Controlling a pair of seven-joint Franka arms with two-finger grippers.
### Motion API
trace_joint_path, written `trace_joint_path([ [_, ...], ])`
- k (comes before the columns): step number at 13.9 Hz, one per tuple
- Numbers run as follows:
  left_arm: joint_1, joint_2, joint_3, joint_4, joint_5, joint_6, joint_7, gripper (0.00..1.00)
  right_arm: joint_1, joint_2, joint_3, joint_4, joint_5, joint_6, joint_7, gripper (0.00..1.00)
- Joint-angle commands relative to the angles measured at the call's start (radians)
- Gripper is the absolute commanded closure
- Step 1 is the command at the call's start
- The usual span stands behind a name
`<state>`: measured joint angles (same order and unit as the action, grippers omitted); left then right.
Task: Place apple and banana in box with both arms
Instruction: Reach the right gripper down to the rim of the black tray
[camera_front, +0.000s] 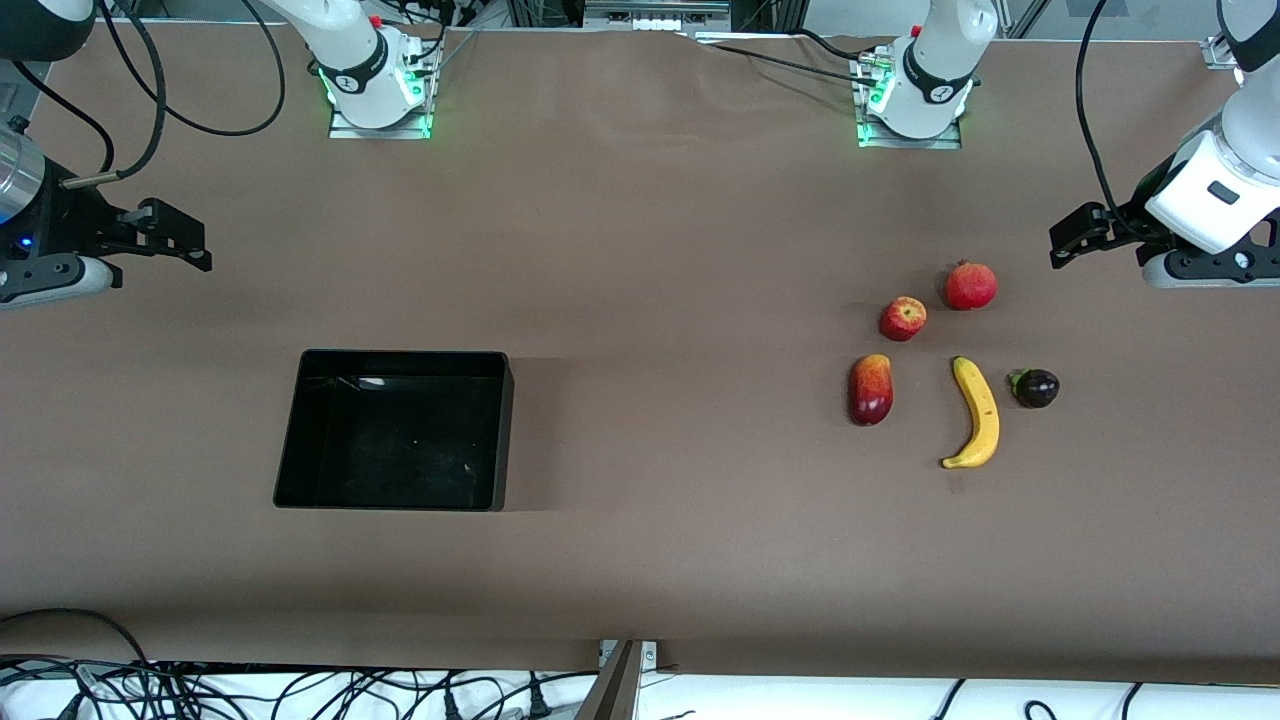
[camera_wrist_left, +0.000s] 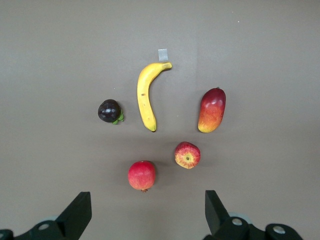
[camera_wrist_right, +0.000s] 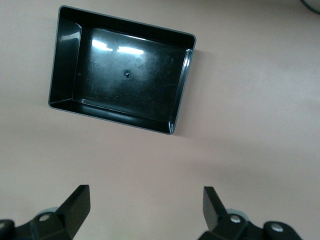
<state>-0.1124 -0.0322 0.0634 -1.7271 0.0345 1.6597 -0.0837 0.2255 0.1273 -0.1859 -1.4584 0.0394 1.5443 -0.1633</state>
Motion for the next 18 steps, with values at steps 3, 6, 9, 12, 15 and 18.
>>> trace_joint_path([
  [3,0.003,-0.009,0.001,0.011,-0.022,-0.020,0.025,0.00,0.002,-0.009,0.000,-0.008,-0.021,-0.012,-0.004,0.00],
  [6,0.003,-0.009,0.001,0.011,-0.022,-0.021,0.025,0.00,-0.003,0.026,0.000,-0.135,-0.076,0.063,0.069,0.00],
  [9,0.003,-0.008,0.001,0.011,-0.022,-0.021,0.025,0.00,-0.003,0.049,0.000,-0.348,-0.070,0.317,0.192,0.00],
  [12,0.005,-0.008,0.001,0.011,-0.022,-0.020,0.025,0.00,-0.005,0.103,0.002,-0.477,-0.064,0.511,0.202,0.00],
  [15,0.005,-0.008,0.001,0.011,-0.022,-0.021,0.025,0.00,-0.009,0.169,0.000,-0.531,-0.043,0.629,0.202,0.00],
  [18,0.005,-0.008,0.001,0.011,-0.022,-0.021,0.025,0.00,-0.028,0.192,-0.001,-0.591,-0.041,0.726,0.200,0.00],
])
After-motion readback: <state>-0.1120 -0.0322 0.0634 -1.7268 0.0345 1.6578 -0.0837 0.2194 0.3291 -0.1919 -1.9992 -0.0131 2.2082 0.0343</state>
